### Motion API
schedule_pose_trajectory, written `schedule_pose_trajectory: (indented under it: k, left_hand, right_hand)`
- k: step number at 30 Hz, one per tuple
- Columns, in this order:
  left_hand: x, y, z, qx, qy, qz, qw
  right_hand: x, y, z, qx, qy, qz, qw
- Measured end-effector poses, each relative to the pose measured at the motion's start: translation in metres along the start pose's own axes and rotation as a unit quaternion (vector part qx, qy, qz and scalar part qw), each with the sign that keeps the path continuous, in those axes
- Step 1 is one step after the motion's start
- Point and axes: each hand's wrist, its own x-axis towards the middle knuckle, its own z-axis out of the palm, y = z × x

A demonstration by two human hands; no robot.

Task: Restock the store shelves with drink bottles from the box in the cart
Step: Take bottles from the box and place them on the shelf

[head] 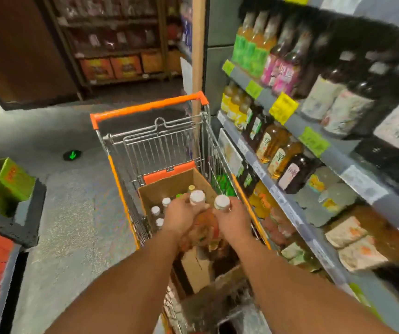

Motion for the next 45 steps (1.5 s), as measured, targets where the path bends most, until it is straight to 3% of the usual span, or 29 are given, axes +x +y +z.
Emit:
schedule_pose_trajectory:
  k: [6, 10, 19, 28, 35, 45]
  left_hand:
    - [-0.047, 0.088, -0.041, -0.053, -0.089, 0.126, 0.987]
    - [-0.083, 0.136, -0.052, -0.04, -0.143, 0.168, 0.975]
    - [-0.195, 0.224, -0.005, -0.012, -0.211, 0.298, 0.931]
    - [-0.371, 0.266, 0.09, 0.0, -0.337, 0.41, 0.848]
    - [-0.544, 0.258, 0.164, -0.038, -0.439, 0.435, 0.786]
    - [-0.754, 0.233, 0.244, -0.049, -0.496, 0.449, 0.741]
  right_hand:
    - [-0.069, -0.068, -0.082, 0.072, 0.083, -0.05, 0.993]
    - [-0.121, -0.091, -0.143, 0.054, 0.149, -0.059, 0.986]
    - [-0.248, -0.089, -0.27, 0.005, 0.286, -0.033, 0.958]
    - [-0.418, -0.021, -0.375, -0.034, 0.418, 0.02, 0.907]
    - [-0.575, 0.053, -0.44, -0.067, 0.503, 0.095, 0.857]
    - [-0.748, 0.151, -0.512, -0.043, 0.561, 0.17, 0.809]
